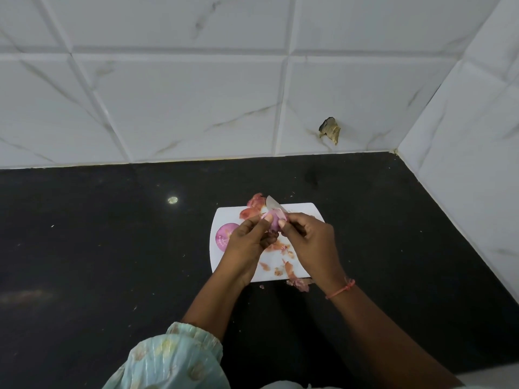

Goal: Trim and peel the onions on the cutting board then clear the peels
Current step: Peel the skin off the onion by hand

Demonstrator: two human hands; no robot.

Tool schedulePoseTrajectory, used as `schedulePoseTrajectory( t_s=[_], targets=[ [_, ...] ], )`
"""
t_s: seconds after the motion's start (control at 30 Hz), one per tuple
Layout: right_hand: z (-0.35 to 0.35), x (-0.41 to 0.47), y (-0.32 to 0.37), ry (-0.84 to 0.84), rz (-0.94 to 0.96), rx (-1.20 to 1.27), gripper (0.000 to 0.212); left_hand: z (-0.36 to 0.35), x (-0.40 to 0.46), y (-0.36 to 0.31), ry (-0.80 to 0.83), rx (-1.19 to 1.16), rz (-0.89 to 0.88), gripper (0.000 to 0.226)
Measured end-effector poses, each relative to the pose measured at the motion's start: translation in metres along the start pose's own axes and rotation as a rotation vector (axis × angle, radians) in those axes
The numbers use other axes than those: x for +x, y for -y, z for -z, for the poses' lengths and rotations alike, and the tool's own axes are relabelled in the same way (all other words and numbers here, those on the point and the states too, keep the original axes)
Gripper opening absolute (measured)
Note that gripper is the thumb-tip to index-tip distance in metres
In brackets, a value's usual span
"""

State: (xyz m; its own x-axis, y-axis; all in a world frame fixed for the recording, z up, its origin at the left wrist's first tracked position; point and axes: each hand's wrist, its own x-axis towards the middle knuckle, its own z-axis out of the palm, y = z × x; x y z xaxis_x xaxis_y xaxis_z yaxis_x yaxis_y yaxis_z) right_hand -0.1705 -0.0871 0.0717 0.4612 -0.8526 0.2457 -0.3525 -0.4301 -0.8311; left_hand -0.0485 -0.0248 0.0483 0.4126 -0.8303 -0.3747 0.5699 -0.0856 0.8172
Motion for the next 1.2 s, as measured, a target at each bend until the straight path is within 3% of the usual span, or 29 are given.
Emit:
schedulePoseTrajectory(
  t_s=[0.27,0.43,0.53,0.63,0.7,0.8,0.97,1.2],
  targets=[
    [-0.009,-0.002,-0.002,-0.075,0.053,-0.148,0.021,-0.003,-0.006,0.005,0.022,0.143,-0.040,0.031],
    [-0.008,-0.001,-0.001,-0.134,-0.018,-0.041,0.022,-0.003,-0.006,0.005,0.009,0.119,-0.045,0.029],
    [-0.006,0.002,-0.001,-0.187,-0.049,-0.008,0.011,-0.003,-0.005,0.006,0.007,0.097,-0.012,0.031],
    [-0.001,0.005,-0.002,-0.133,-0.102,0.059,0.002,-0.003,-0.005,0.004,0.025,0.043,0.013,0.031],
    [0.000,0.005,0.000,-0.063,-0.116,0.098,0.011,-0.004,-0.007,-0.001,0.033,0.038,0.009,0.028],
    [-0.001,0.004,0.000,-0.007,-0.103,0.109,0.024,-0.005,-0.009,-0.004,0.020,0.124,-0.064,0.026],
    [0.008,0.008,-0.005,0.057,-0.079,0.146,0.020,0.003,-0.010,-0.008,0.014,0.288,-0.213,0.024],
    [0.002,0.004,-0.002,-0.065,0.051,-0.021,0.015,0.002,-0.011,-0.011,-0.011,0.380,-0.226,0.032]
  ],
)
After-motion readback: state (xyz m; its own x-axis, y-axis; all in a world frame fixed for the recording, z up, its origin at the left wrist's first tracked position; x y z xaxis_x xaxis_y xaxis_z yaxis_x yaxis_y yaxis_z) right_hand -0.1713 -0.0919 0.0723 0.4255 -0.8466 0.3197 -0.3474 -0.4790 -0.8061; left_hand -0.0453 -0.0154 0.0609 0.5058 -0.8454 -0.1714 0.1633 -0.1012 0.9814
